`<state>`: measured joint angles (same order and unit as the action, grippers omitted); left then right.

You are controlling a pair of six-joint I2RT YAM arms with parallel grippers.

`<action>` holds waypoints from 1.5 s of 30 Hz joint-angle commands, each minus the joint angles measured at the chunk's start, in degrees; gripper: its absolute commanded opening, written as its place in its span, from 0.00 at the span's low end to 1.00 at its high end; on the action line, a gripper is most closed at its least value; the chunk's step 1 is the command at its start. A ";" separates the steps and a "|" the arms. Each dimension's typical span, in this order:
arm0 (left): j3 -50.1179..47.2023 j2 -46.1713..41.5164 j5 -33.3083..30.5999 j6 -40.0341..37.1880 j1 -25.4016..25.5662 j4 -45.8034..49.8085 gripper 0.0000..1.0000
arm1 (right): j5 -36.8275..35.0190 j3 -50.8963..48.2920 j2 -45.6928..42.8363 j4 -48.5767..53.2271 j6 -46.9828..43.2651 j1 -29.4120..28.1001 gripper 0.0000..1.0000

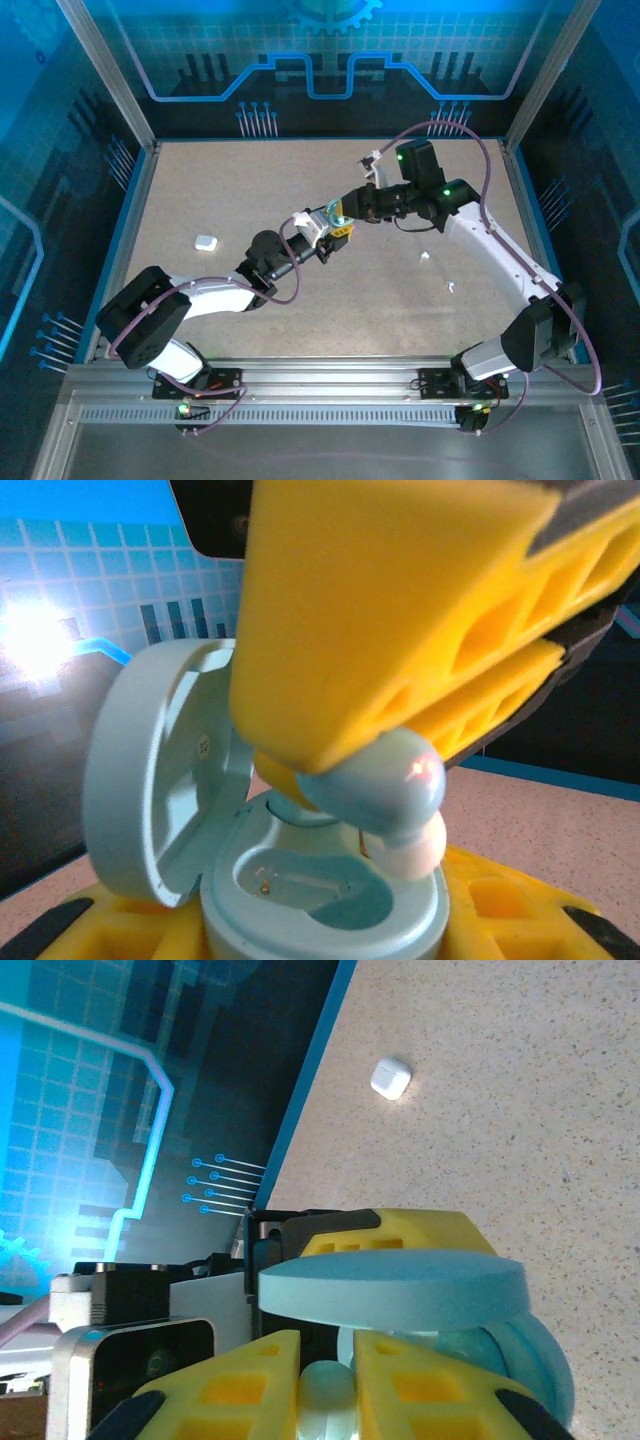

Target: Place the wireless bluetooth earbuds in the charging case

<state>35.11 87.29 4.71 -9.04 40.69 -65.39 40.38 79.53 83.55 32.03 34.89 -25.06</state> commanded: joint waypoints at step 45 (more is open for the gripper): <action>2.57 -0.78 -0.76 3.37 0.91 -5.28 0.33 | -13.00 -3.06 -2.47 -4.73 -3.61 -4.11 0.20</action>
<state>35.22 87.29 3.18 -6.92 40.99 -64.84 30.96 77.56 81.95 27.77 32.95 -28.47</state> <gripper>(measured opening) 0.392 0.207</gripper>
